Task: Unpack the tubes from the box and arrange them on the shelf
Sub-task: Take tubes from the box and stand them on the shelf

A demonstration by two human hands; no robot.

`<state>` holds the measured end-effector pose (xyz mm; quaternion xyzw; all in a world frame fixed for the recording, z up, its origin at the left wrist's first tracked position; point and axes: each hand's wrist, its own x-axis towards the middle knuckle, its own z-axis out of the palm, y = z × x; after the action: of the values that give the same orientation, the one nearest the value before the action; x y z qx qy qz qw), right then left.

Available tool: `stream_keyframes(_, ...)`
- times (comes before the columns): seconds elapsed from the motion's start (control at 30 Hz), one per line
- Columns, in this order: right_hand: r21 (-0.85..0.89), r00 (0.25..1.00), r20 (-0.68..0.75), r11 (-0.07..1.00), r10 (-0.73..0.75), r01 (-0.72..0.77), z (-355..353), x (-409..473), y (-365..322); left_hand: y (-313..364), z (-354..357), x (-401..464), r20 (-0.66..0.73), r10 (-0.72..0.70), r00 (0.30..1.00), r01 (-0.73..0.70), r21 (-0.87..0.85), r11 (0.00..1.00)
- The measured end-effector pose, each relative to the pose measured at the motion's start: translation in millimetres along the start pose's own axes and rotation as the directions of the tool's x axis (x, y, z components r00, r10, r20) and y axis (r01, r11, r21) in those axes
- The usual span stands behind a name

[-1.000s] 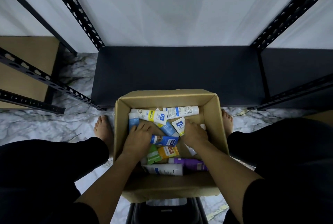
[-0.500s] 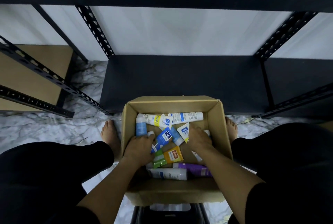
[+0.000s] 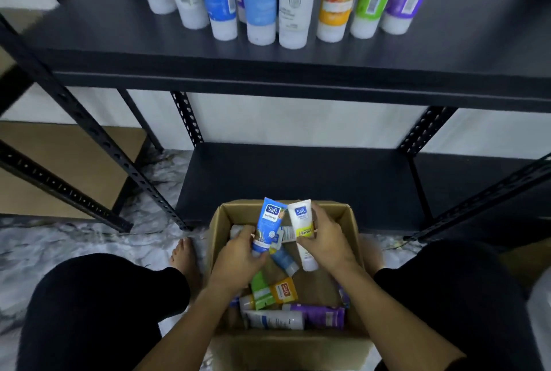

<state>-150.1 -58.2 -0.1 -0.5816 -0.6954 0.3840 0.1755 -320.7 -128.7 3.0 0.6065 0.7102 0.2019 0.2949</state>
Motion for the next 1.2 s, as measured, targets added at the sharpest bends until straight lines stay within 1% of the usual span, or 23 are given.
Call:
stream_keyframes(0.03, 0.088, 0.999, -0.034, 0.996, 0.017, -0.014, 0, 12, 27, -31, 5, 13, -0.051, -0.062, 0.997, 0.053, -0.162, 0.985)
stream_keyframes(0.07, 0.123, 0.999, -0.054, 0.992, 0.005, 0.002, -7, 5, 19, -21, -2, 6, -0.062, -0.081, 0.995, 0.065, -0.23, 0.971)
stream_keyframes(0.13, 0.182, 0.989, -0.147, 0.982, -0.032, 0.059, -25, 0, 0, -7, -17, 4, -0.18, -0.067, 0.981, 0.007, -0.319, 0.948)
stream_keyframes(0.27, 0.224, 0.935, -0.324, 0.949, -0.143, 0.223, -57, -18, -50, 34, -51, -1, -0.356, 0.0, 0.934, -0.147, -0.385, 0.911)
stream_keyframes(0.37, 0.235, 0.884, -0.412, 0.912, -0.22, 0.336, -83, -29, -86, 62, -78, -1, -0.478, 0.071, 0.875, -0.268, -0.357, 0.895)
stream_keyframes(0.5, 0.275, 0.798, -0.524, 0.829, -0.296, 0.488, -127, -41, -135, 110, -124, -1, -0.589, 0.162, 0.792, -0.446, -0.376, 0.812)
stream_keyframes(0.63, 0.24, 0.687, -0.629, 0.749, -0.365, 0.618, -177, -53, -185, 159, -176, -2, -0.689, 0.271, 0.672, -0.605, -0.301, 0.737)
stream_keyframes(0.77, 0.198, 0.586, -0.706, 0.683, -0.398, 0.703, -225, -60, -227, 206, -222, 0, -0.765, 0.312, 0.564, -0.683, -0.22, 0.696)
stream_keyframes(0.83, 0.163, 0.544, -0.739, 0.678, -0.398, 0.717, -247, -59, -240, 227, -238, 3, -0.79, 0.324, 0.521, -0.708, -0.188, 0.681)
stream_keyframes(0.93, 0.133, 0.521, -0.758, 0.69, -0.391, 0.711, -274, -55, -251, 253, -250, 10, -0.784, 0.349, 0.513, -0.723, -0.175, 0.668)
stream_keyframes(1.07, 0.082, 0.499, -0.778, 0.725, -0.381, 0.683, -305, -46, -250, 286, -244, 24, -0.748, 0.39, 0.538, -0.723, -0.172, 0.669)
stream_keyframes(1.2, 0.03, 0.498, -0.788, 0.785, -0.362, 0.618, -333, -36, -237, 314, -221, 49, -0.693, 0.445, 0.567, -0.731, -0.173, 0.661)
